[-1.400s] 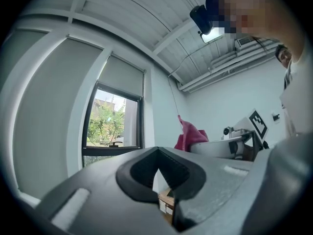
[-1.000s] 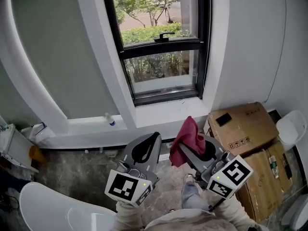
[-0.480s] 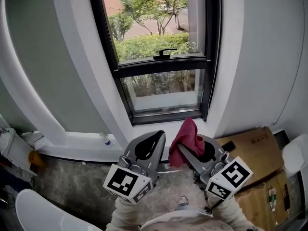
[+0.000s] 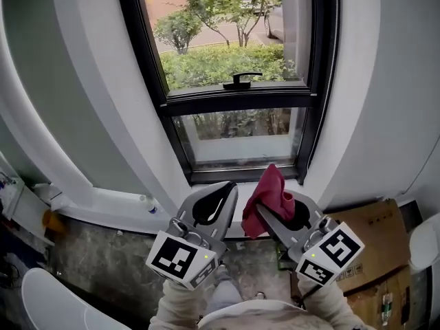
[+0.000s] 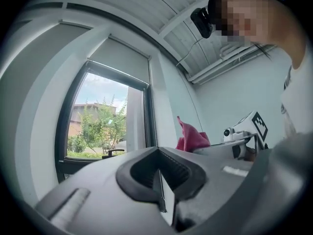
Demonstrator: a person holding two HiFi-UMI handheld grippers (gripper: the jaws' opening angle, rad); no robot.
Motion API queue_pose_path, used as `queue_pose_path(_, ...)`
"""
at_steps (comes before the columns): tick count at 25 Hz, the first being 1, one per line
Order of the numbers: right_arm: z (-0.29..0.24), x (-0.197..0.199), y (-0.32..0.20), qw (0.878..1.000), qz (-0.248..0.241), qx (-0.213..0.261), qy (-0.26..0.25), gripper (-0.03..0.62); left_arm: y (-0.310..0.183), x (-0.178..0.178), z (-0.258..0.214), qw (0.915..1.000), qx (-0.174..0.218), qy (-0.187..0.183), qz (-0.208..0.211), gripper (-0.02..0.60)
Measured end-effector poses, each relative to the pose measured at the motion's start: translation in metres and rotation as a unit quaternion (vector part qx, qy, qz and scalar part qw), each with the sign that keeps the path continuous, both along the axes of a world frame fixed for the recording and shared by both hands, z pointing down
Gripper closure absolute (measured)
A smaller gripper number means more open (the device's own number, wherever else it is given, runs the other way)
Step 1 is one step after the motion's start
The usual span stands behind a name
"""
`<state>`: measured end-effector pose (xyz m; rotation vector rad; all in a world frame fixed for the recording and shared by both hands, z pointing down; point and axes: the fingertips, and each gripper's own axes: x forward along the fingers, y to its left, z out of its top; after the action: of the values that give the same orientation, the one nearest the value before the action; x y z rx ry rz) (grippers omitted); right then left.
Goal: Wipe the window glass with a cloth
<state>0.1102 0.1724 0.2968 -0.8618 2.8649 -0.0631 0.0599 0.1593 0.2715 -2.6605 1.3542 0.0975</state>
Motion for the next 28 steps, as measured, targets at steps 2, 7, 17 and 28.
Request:
queue_pose_path(2,0.003,-0.004,-0.022,1.0,0.004,-0.001,0.001,0.457,-0.023,-0.004,0.002,1.0,0.001,0.001,0.004,0.581)
queue_pose_path(7,0.009,-0.03,-0.089,1.0,0.019,-0.001,0.011,0.456,-0.093,-0.028,0.008,0.9998,0.0,0.006,0.019,0.581)
queue_pose_path(17,0.0,-0.113,-0.235,0.999,0.043,-0.01,0.005,0.456,-0.24,-0.103,-0.009,0.9987,0.005,-0.008,0.049,0.581)
queue_pose_path(28,-0.014,-0.176,-0.334,0.997,0.075,-0.012,0.012,0.456,-0.337,-0.162,-0.012,0.9969,0.007,0.005,0.078,0.581)
